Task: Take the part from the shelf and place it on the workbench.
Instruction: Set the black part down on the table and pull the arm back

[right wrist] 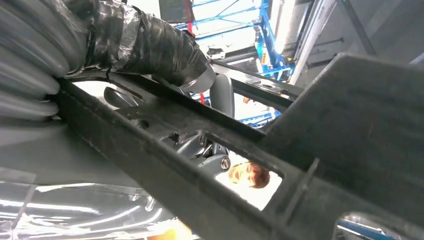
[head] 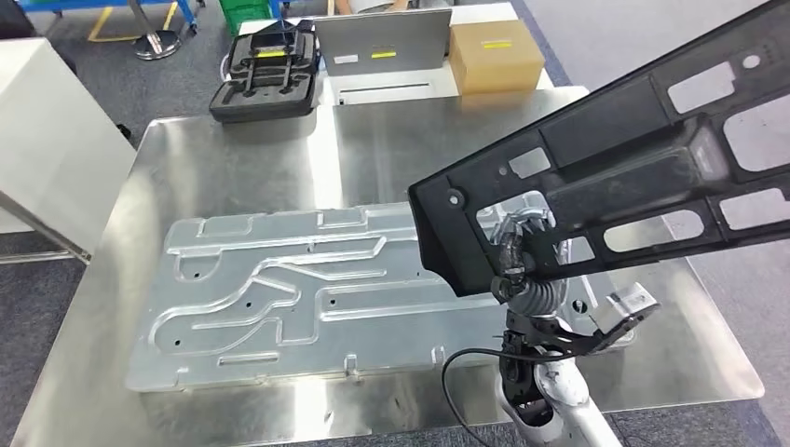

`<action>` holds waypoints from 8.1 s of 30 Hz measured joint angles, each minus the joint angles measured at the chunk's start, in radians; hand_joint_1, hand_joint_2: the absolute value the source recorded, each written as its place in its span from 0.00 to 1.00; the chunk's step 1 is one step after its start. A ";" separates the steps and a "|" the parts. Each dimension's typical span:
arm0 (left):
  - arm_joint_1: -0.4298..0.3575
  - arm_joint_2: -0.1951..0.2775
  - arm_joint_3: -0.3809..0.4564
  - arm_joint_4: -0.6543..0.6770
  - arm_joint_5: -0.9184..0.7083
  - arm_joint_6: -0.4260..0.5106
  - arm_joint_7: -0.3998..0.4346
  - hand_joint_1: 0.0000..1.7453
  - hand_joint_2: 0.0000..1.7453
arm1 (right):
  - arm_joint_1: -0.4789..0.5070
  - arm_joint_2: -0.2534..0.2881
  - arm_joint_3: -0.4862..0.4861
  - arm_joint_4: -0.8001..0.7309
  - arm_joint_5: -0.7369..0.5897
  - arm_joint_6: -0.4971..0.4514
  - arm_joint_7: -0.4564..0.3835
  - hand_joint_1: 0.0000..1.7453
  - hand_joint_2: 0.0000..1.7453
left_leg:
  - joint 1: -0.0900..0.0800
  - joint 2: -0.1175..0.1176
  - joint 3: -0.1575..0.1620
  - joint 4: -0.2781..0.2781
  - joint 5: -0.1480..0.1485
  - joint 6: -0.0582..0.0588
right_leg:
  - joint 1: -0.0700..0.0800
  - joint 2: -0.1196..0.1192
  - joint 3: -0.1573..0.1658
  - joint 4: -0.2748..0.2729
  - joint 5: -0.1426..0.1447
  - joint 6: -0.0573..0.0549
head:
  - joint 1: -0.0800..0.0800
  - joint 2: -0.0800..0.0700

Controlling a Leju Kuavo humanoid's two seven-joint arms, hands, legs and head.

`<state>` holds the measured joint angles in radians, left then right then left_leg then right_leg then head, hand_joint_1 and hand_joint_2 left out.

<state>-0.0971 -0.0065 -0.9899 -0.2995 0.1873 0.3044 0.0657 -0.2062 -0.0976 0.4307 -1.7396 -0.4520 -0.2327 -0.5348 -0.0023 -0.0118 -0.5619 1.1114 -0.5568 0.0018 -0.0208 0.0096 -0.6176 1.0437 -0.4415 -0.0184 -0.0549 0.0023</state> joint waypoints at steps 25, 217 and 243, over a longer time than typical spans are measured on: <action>0.028 0.012 0.000 0.001 0.036 -0.074 0.028 0.00 1.00 | -0.076 -0.069 0.011 0.058 0.336 0.149 0.327 1.00 1.00 | -0.015 -0.009 -0.017 -0.091 0.088 0.047 | 0.003 -0.002 -0.026 0.012 0.005 0.035 | 0.000 0.000; -0.002 0.026 -0.020 0.001 0.068 -0.042 0.054 0.00 1.00 | -0.133 -0.426 0.099 0.254 1.418 0.171 1.106 1.00 1.00 | 0.020 0.004 -0.018 -0.075 0.072 0.001 | -0.010 -0.040 0.041 -0.013 -0.020 0.056 | -0.003 0.000; -0.072 0.058 -0.016 0.035 0.223 -0.063 0.050 0.00 1.00 | -0.264 -0.340 0.136 0.298 1.465 0.034 0.984 1.00 1.00 | 0.020 0.011 -0.017 -0.078 0.074 -0.002 | -0.008 -0.034 0.037 -0.009 -0.019 0.055 | -0.004 0.000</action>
<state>-0.1691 0.0510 -1.0061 -0.2641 0.4106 0.2411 0.1160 -0.4699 -0.4372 0.5666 -1.4414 1.0134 -0.1987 0.4493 0.0179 -0.0013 -0.5792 1.0339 -0.4824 -0.0004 -0.0287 -0.0244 -0.5804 1.0349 -0.4609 0.0367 -0.0586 0.0023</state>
